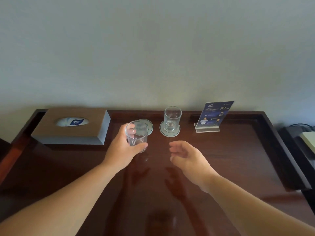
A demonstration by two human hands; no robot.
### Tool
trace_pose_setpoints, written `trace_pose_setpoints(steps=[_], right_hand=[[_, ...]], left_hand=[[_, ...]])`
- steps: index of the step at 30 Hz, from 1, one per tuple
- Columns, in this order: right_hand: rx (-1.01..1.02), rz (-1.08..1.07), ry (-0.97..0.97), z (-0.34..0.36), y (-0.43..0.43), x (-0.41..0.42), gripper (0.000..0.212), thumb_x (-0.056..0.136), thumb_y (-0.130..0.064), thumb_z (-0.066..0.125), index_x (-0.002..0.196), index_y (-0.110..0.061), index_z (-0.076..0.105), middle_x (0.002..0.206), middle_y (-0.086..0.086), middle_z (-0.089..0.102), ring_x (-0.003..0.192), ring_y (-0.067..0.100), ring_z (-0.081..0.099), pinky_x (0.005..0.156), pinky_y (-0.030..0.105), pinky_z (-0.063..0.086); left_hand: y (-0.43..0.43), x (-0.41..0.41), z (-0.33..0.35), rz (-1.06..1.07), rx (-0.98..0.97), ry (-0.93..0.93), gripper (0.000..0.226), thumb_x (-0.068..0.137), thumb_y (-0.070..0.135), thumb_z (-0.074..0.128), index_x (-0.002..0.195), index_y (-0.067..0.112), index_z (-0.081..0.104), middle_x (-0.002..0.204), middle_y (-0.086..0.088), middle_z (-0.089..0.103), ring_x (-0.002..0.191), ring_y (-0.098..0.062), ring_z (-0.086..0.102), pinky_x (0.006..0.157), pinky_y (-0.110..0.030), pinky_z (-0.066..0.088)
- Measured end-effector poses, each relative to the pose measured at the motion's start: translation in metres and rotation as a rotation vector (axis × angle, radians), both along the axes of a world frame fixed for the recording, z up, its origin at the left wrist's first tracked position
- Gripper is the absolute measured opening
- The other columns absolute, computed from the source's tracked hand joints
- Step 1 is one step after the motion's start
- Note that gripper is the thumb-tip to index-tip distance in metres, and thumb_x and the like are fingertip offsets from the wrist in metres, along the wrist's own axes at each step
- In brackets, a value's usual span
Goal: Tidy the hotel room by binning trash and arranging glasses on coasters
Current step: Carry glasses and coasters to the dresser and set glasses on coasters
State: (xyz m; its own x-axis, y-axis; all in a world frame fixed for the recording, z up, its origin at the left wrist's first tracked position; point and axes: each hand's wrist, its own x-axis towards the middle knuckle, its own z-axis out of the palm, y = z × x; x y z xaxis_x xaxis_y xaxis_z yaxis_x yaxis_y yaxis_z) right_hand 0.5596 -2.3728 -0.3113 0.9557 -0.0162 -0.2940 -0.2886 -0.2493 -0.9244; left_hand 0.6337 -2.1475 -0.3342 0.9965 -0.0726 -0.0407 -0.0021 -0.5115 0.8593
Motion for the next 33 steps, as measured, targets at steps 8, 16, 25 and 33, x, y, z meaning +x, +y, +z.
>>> trace_pose_setpoints(steps=[8,16,25,33], right_hand=[[-0.041,-0.069,0.04,-0.008,0.014,0.03,0.036,0.083,-0.013,0.067,0.109,-0.037,0.061,0.107,-0.014,0.065,0.097,-0.005,0.061,0.084,0.018,0.048],[-0.05,-0.107,0.067,-0.017,0.02,0.045,0.038,0.082,-0.011,0.067,0.109,-0.036,0.061,0.104,-0.014,0.067,0.095,-0.006,0.061,0.084,0.018,0.047],[-0.048,-0.112,0.084,-0.019,0.017,0.056,0.037,0.082,-0.01,0.067,0.108,-0.036,0.062,0.105,-0.014,0.067,0.096,-0.006,0.061,0.088,0.02,0.048],[-0.044,-0.097,0.083,-0.02,0.018,0.065,0.038,0.082,-0.009,0.067,0.107,-0.037,0.062,0.105,-0.013,0.067,0.096,-0.006,0.061,0.089,0.02,0.047]], left_hand=[[-0.003,0.068,-0.017,-0.018,-0.049,-0.015,0.067,0.061,0.042,0.08,0.119,0.04,0.045,0.112,0.017,0.047,0.104,-0.002,0.052,0.082,-0.02,0.04],[-0.013,0.108,-0.037,-0.057,-0.047,-0.001,0.073,0.068,0.035,0.082,0.129,0.031,0.044,0.119,0.012,0.046,0.108,-0.004,0.049,0.083,-0.02,0.036],[-0.016,0.116,-0.048,-0.051,-0.049,-0.002,0.072,0.066,0.036,0.081,0.128,0.031,0.045,0.118,0.012,0.048,0.108,-0.004,0.049,0.088,-0.024,0.04],[-0.016,0.115,-0.049,-0.032,-0.063,0.019,0.075,0.067,0.035,0.082,0.131,0.027,0.044,0.122,0.008,0.049,0.112,-0.007,0.049,0.098,-0.034,0.044]])
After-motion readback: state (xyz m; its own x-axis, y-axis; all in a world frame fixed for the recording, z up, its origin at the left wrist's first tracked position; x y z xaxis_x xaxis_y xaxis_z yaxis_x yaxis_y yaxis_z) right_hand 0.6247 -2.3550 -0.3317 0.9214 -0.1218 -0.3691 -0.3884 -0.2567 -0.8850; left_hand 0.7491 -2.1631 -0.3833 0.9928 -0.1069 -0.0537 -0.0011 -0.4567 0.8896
